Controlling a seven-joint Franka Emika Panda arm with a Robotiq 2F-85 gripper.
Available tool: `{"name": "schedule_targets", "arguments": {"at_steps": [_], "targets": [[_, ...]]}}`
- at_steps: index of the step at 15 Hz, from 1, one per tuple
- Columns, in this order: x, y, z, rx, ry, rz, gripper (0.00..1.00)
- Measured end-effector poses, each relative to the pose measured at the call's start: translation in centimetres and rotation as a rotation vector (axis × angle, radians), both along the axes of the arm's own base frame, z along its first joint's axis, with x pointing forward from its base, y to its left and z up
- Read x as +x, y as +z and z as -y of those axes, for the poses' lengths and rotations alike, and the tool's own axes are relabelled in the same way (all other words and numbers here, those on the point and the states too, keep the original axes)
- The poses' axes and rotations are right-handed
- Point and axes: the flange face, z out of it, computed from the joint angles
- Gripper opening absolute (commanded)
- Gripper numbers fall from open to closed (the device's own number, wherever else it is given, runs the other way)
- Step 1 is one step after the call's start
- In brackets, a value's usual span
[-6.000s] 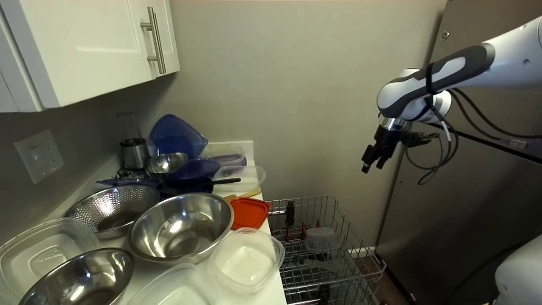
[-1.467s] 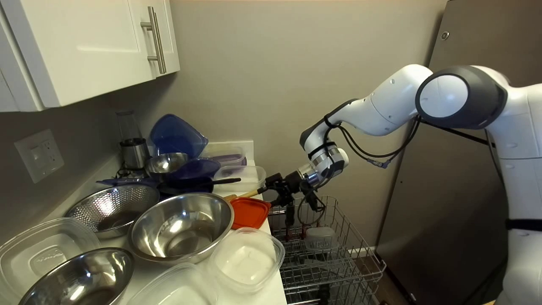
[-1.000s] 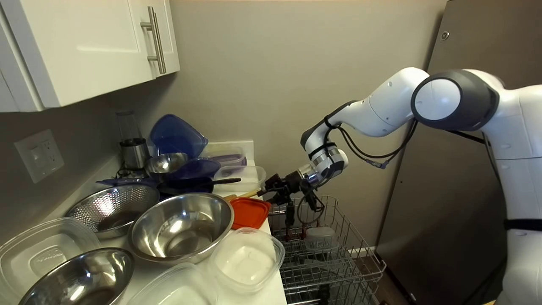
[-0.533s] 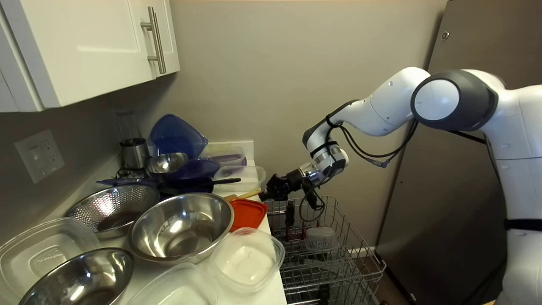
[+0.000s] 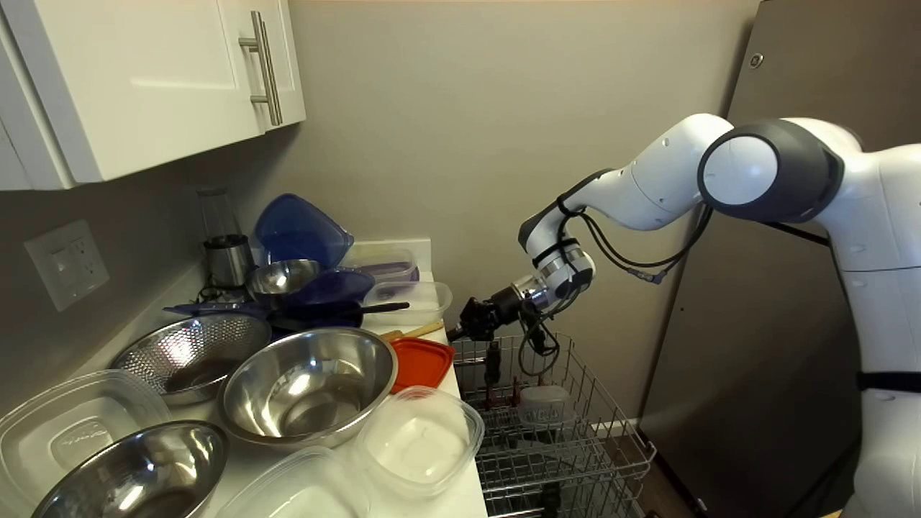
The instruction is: Put the red lid in the dishwasher.
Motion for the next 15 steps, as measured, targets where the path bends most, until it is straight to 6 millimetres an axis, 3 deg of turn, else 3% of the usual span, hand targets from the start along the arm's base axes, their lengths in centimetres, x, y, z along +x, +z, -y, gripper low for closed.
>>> {"name": "schedule_targets", "arguments": {"at_steps": [5,11,15], "targets": [[0.2,0.0,1.3,-0.033,0.002,-0.006,0.62],[-0.2,-0.1,1.0,-0.032,0.027,-0.031,1.0],[-0.8,-0.1,0.0,-0.013,0.07,-0.046,1.0]]}}
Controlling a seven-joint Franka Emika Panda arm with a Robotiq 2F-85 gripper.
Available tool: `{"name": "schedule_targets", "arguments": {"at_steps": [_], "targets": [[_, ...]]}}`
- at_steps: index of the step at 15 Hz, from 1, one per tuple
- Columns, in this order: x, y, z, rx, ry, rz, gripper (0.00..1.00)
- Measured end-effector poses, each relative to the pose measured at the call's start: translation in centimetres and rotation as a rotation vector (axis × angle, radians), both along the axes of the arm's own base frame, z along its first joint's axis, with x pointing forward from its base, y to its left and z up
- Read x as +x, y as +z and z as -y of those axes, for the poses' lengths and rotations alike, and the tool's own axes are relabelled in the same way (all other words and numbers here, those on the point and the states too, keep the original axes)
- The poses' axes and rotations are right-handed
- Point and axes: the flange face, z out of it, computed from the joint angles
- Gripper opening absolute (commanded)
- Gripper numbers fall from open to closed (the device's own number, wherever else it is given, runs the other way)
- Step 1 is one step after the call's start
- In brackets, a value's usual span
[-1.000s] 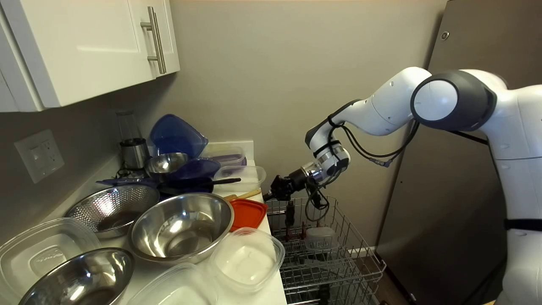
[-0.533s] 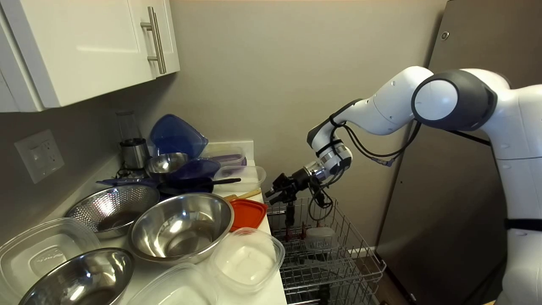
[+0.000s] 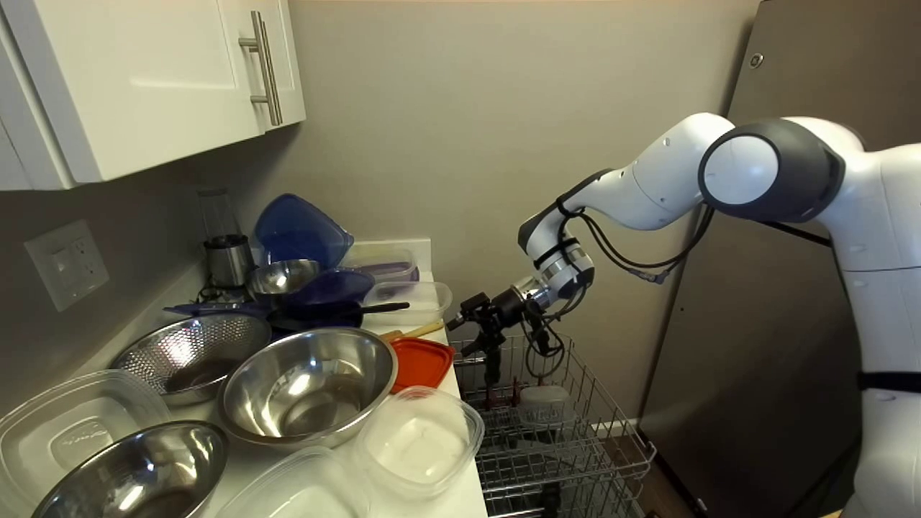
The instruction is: Put the red lid in the dishwasher.
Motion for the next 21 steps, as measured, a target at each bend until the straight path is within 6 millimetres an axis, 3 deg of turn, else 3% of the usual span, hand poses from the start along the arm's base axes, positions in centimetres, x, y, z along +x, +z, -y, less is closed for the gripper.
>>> {"name": "schedule_targets", "arguments": {"at_steps": [1,3,13,21], "targets": [[-0.2,0.0,-0.3,0.005,0.01,-0.003,0.75],[-0.5,-0.1,-0.9,0.015,0.028,-0.011,0.7],[-0.8,-0.2,-1.6,0.029,0.047,-0.019,0.03],[-0.8,-0.1,-1.6,0.029,0.049,-0.019,0.0]]}}
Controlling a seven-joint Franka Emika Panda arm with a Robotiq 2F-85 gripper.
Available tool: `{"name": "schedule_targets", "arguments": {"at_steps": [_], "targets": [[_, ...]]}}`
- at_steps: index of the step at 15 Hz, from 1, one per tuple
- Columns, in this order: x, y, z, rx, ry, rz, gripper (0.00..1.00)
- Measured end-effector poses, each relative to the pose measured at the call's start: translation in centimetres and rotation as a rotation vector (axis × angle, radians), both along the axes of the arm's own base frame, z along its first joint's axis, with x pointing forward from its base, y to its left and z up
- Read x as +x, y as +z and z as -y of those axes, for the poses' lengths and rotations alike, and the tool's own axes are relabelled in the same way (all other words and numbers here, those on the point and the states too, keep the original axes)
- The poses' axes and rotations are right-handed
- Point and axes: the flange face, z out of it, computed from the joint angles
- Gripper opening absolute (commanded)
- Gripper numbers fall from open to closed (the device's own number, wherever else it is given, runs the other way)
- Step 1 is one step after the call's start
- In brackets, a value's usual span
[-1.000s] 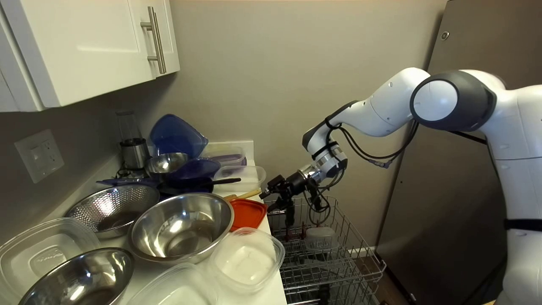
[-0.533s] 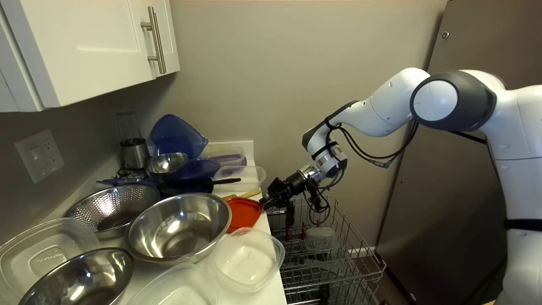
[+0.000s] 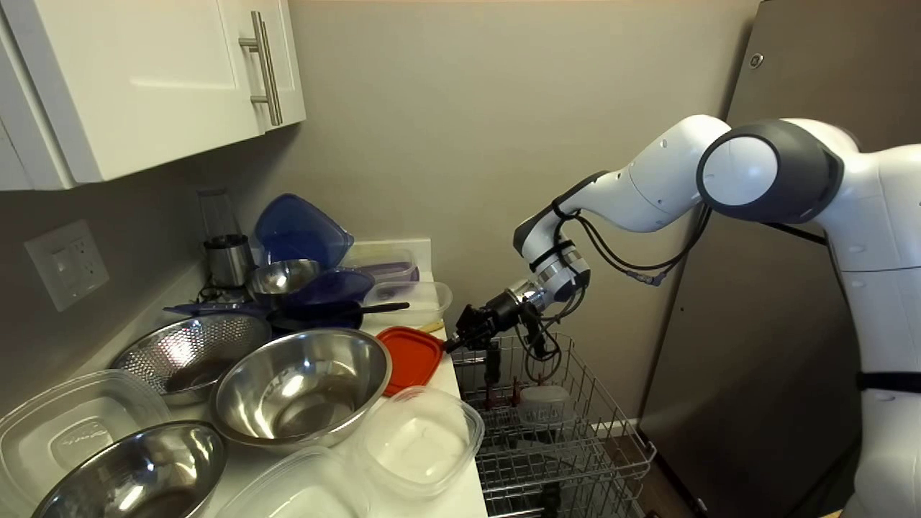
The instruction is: Put the red lid in the dishwasher.
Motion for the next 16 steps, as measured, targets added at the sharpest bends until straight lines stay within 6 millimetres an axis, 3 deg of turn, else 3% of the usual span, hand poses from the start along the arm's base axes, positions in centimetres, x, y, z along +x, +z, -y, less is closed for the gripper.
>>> {"name": "schedule_targets", "arguments": {"at_steps": [4,7,13,16], "targets": [[0.1,0.2,0.1,0.002,-0.001,0.003,0.0],[0.7,1.2,1.3,-0.001,-0.019,0.02,0.0],[2.0,6.4,8.2,-0.071,-0.087,0.07,0.0],[2.0,8.2,10.6,-0.083,-0.093,0.055,0.0]]}}
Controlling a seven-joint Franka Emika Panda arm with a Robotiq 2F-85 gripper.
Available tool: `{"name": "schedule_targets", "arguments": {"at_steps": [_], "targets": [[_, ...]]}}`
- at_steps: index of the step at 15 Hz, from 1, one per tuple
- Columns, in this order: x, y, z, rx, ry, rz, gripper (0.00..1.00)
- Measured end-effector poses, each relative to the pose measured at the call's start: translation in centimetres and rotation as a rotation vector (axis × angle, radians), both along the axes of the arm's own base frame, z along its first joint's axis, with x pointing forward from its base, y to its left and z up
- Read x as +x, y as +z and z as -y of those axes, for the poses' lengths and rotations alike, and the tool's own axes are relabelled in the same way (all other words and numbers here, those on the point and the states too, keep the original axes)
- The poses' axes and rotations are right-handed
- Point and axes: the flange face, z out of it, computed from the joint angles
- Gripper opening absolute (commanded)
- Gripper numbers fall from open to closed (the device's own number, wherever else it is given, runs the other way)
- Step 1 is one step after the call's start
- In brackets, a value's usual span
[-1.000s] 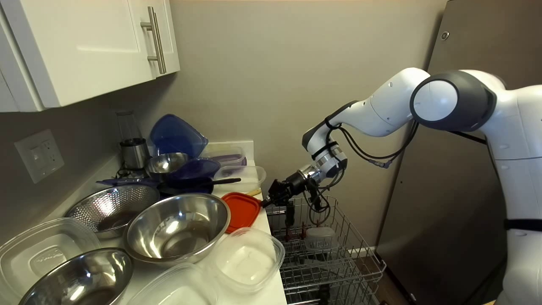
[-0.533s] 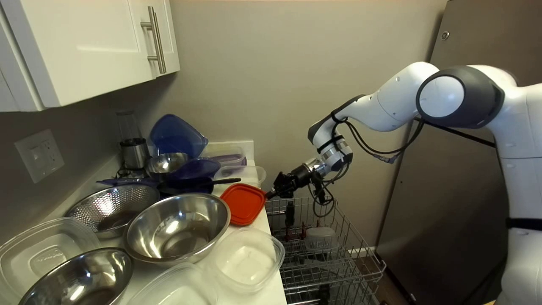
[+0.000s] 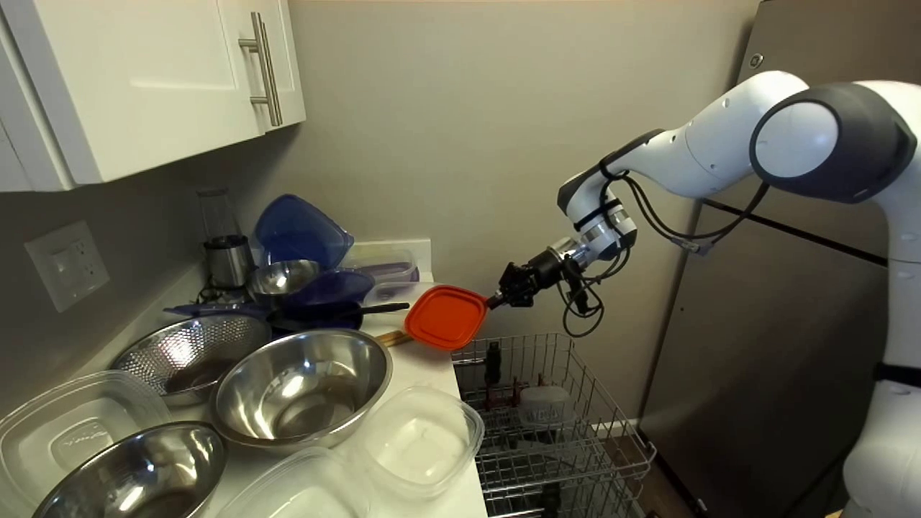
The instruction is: Put the red lid in the dishwasher.
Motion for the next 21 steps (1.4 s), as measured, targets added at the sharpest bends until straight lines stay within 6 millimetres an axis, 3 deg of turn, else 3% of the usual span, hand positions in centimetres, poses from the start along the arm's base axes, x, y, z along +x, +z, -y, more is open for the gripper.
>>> {"name": "schedule_targets", "arguments": {"at_steps": [6,12,15,21], "targets": [[0.2,0.5,4.6,-0.014,-0.077,-0.014,0.0],[0.1,0.9,9.0,-0.166,-0.272,0.048,0.0],[-0.3,0.9,9.4,-0.267,-0.36,0.062,0.0],[-0.9,-0.7,7.8,-0.384,-0.425,0.029,0.0]]}}
